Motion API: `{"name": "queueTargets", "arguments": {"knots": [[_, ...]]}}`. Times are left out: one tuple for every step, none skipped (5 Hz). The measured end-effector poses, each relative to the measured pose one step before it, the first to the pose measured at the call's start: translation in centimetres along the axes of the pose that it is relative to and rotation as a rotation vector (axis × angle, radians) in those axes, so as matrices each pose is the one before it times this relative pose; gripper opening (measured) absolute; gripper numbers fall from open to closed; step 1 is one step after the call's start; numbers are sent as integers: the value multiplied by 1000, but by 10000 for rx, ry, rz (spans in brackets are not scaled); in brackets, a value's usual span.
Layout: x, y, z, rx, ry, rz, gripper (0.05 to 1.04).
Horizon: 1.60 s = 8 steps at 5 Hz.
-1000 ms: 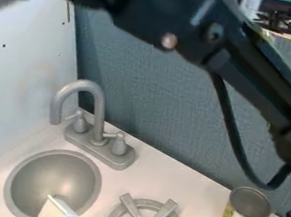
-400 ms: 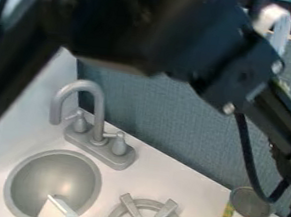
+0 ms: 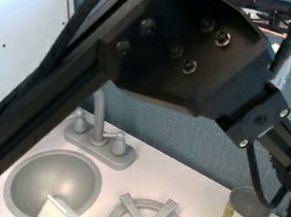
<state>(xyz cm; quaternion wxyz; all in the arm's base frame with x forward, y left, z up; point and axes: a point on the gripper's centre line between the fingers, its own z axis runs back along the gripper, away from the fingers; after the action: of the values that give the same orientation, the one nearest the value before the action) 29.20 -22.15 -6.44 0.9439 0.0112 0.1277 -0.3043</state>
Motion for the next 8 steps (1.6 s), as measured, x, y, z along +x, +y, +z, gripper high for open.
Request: {"name": "queueTargets", "arguments": {"knots": [[781,-140,-924,-169,206,-194,1001],[316,-154,-16,-262,-116,-76,1001],[816,-111,-261,-108,7,-37,964],[69,43,-61,16,110,-18,738],[140,54,212,86,-6,63,649],[-143,167,-224,136,9,266,644],[-1633,-194,93,94,-9,293,623],[-2548,-2175,1434,-222,-274,-145,622]]}}
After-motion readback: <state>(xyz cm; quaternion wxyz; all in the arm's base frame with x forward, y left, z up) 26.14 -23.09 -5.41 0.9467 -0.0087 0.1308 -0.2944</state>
